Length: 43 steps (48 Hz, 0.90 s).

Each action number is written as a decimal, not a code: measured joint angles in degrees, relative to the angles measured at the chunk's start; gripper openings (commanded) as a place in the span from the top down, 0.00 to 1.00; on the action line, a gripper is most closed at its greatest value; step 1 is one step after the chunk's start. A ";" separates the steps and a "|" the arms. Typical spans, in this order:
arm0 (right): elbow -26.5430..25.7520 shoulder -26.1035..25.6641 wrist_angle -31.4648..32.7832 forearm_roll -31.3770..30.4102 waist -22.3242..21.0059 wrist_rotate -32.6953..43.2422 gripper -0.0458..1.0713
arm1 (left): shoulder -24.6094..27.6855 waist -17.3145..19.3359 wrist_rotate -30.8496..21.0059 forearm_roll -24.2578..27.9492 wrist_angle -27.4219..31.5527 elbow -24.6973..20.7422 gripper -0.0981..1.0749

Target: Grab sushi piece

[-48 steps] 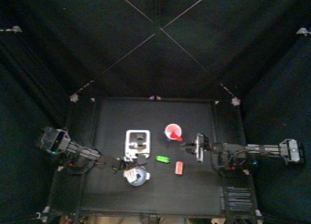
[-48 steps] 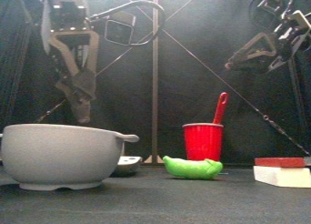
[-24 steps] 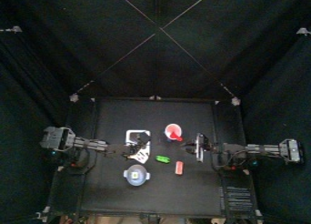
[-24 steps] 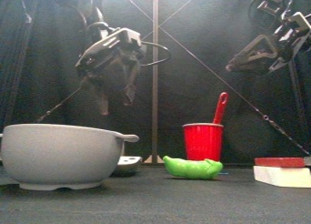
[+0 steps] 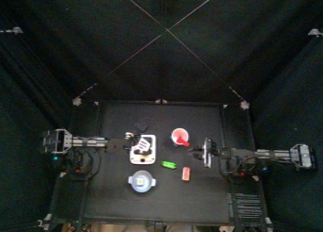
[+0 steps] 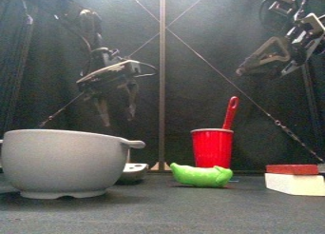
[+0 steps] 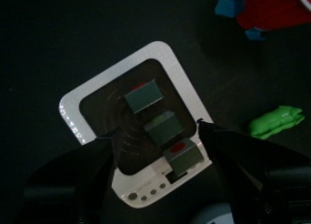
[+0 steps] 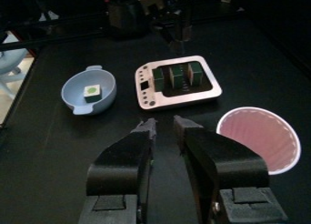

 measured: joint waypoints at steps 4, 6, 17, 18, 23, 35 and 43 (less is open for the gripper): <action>-0.09 0.00 0.00 -0.09 0.00 0.09 0.37 | 0.09 1.85 -0.09 -0.62 2.72 1.76 0.08; -0.09 0.00 0.09 0.00 0.00 0.09 0.37 | 0.18 2.64 -0.09 -1.41 3.87 2.46 0.08; 0.00 0.00 0.00 0.00 0.09 0.00 0.37 | 0.88 3.96 -0.18 -3.96 6.33 3.60 0.08; -0.09 0.00 0.00 -0.09 0.00 0.00 0.37 | 1.05 4.04 -0.18 -4.04 6.42 3.60 0.08; 0.00 0.00 0.09 0.00 0.00 0.09 0.37 | 2.11 4.22 -0.18 -4.92 6.59 3.52 0.08; 0.00 0.00 0.09 0.00 0.00 0.00 0.37 | 5.45 4.39 -0.18 -7.12 6.68 1.49 0.08; -0.09 0.00 0.09 0.00 0.00 0.00 0.37 | 5.71 4.57 -0.18 -7.29 6.68 0.62 0.08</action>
